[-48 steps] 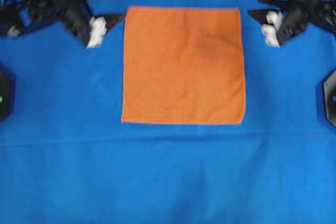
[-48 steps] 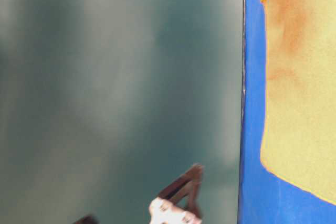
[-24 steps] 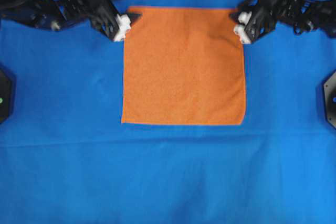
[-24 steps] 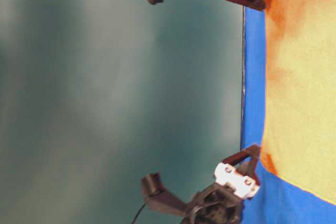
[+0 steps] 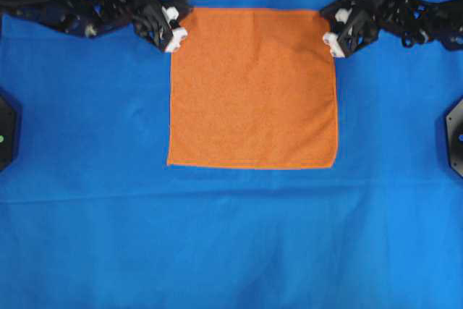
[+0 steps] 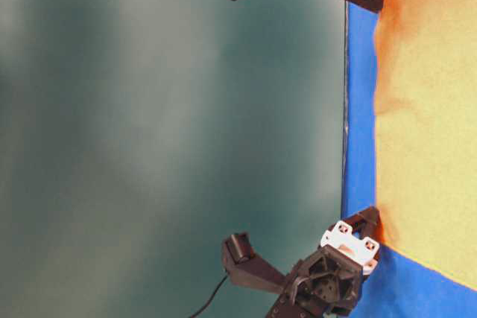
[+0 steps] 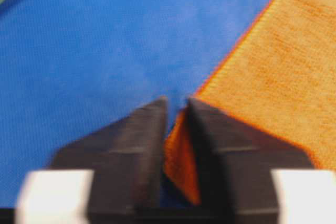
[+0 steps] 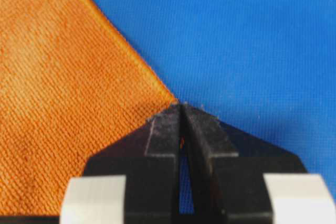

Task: Fold the orange towel.
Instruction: 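Lift the far corners and pull them toward the near edge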

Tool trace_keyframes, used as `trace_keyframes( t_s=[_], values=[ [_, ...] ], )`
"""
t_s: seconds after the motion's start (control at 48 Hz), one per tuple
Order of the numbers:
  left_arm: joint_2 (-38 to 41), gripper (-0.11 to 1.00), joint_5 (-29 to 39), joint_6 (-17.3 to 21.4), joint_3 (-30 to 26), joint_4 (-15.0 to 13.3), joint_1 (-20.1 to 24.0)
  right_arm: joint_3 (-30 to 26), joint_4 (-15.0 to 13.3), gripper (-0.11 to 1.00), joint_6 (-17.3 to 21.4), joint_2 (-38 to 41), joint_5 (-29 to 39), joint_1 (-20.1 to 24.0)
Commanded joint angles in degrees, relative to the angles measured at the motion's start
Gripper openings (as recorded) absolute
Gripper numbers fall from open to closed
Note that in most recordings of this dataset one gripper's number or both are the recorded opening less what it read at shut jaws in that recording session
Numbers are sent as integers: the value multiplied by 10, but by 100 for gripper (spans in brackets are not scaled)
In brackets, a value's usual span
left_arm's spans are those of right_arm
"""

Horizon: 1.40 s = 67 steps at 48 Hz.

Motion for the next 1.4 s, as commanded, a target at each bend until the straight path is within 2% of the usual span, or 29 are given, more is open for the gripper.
trace_keyframes(
  t_s=[0.0,0.063,0.313,0.605,0.834,0.98,1.168,1.376],
  values=[
    [0,8,4,1,1,0,-2,-2,-5,2,-1,-4,-2,-1],
    [-3,1,4,2,4,1,-4,-1,-9,2,-1,-4,-3,-1],
    [-12,1,4,4,4,2,-2,-1,-11,2,-1,-11,-3,-1],
    [-75,1,24,5,6,3,-2,7,-11,2,0,-78,18,0],
    [-113,1,42,29,11,3,-1,18,-10,2,0,-112,26,2],
    [-114,1,51,29,12,3,-4,19,-10,2,0,-115,27,6],
    [-127,1,66,29,25,3,-25,21,-10,2,7,-122,37,32],
    [-185,1,83,22,66,3,-81,37,-4,2,11,-189,124,95]
  ],
)
